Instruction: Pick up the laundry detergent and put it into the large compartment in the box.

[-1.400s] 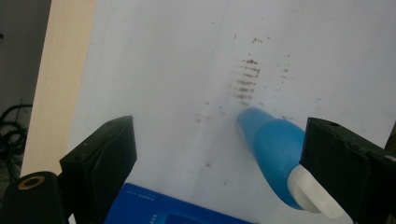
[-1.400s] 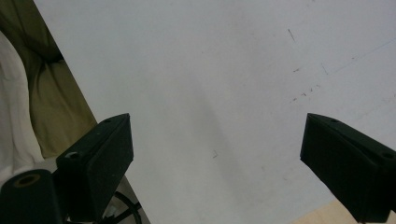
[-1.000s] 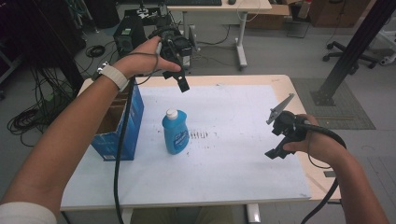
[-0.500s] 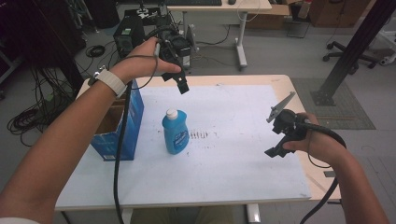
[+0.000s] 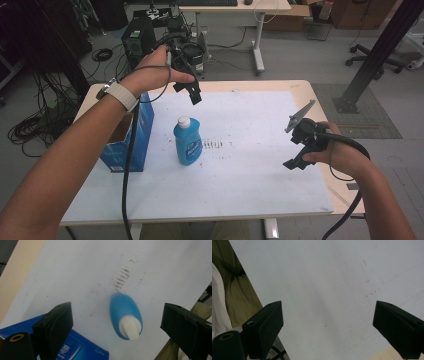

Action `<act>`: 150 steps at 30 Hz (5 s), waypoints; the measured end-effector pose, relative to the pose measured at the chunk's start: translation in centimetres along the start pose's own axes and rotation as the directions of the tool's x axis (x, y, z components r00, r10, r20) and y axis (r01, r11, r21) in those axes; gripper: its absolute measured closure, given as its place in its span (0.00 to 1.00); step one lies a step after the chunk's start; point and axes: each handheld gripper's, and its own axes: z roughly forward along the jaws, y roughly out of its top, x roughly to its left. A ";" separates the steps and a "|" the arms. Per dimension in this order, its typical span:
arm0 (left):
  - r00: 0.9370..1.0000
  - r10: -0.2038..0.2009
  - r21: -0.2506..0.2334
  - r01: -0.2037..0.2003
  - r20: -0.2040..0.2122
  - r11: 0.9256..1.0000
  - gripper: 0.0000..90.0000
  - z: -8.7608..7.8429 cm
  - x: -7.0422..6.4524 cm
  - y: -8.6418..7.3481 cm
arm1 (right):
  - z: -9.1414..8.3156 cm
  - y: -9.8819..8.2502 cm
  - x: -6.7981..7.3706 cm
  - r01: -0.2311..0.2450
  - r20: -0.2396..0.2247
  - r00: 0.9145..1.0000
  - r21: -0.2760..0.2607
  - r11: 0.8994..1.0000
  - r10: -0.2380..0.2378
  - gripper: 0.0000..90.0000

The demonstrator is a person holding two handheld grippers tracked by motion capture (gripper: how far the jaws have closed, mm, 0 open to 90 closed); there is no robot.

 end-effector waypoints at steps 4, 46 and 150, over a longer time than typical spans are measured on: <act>0.999 -0.032 -0.003 0.032 -0.004 0.999 0.12 -0.1 -0.3 -0.2 | 0.1 0.0 0.1 0.000 0.001 1.000 -0.001 1.000 0.000 0.11; 0.972 -0.234 0.042 0.235 -0.035 0.971 0.12 2.3 -1.7 -2.4 | 0.5 0.4 0.4 0.026 -0.002 1.000 -0.014 1.000 -0.026 0.11; 0.933 -0.359 0.047 0.360 -0.032 0.932 0.15 11.4 -2.2 -4.1 | 1.4 0.4 0.3 0.026 -0.025 0.999 -0.005 1.000 -0.026 0.11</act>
